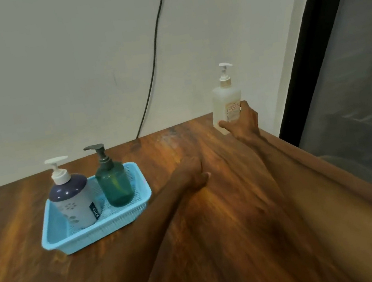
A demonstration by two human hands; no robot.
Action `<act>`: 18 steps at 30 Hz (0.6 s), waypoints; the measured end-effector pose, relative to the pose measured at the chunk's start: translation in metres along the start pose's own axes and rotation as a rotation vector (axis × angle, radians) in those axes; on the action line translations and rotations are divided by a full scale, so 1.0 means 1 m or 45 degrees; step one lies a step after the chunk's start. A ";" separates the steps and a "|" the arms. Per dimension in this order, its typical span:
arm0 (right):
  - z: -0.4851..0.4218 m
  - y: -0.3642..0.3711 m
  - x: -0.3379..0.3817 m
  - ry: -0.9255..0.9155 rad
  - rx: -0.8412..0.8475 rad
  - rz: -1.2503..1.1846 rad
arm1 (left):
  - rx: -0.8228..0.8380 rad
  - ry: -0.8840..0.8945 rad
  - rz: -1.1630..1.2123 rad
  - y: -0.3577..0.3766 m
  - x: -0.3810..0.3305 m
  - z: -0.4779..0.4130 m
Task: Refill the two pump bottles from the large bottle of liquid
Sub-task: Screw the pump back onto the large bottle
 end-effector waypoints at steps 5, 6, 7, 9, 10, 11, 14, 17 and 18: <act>-0.044 0.032 -0.039 0.077 -0.028 0.031 | 0.010 -0.007 -0.012 0.002 0.003 -0.020; -0.047 0.037 -0.046 0.095 -0.018 0.048 | 0.017 -0.015 -0.018 0.004 0.003 -0.022; -0.049 0.040 -0.054 0.113 -0.032 0.048 | 0.014 -0.018 -0.028 0.005 0.003 -0.024; -0.050 0.044 -0.064 0.145 -0.090 0.033 | 0.021 -0.023 -0.039 0.007 0.003 -0.025; -0.048 0.045 -0.064 0.156 -0.097 0.032 | 0.015 -0.017 -0.029 0.007 0.003 -0.025; -0.048 0.046 -0.065 0.148 -0.095 0.034 | 0.012 -0.020 -0.025 0.007 0.003 -0.025; -0.041 0.041 -0.059 0.177 -0.057 0.021 | 0.026 -0.034 -0.011 0.007 0.001 -0.020; -0.018 0.029 -0.047 0.144 -0.067 -0.054 | 0.006 -0.096 0.028 0.004 -0.004 -0.012; -0.004 0.025 -0.040 0.128 -0.071 -0.043 | 0.003 -0.106 0.024 0.004 -0.006 -0.009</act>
Point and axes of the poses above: each hand's wrist, its own z-axis away from the middle knuckle, its own y-axis out of the palm, x = y × z, the point moved 5 cm from there along -z, towards the middle knuckle, and after that the axes turned 8 degrees about -z, right-handed, at the moved point
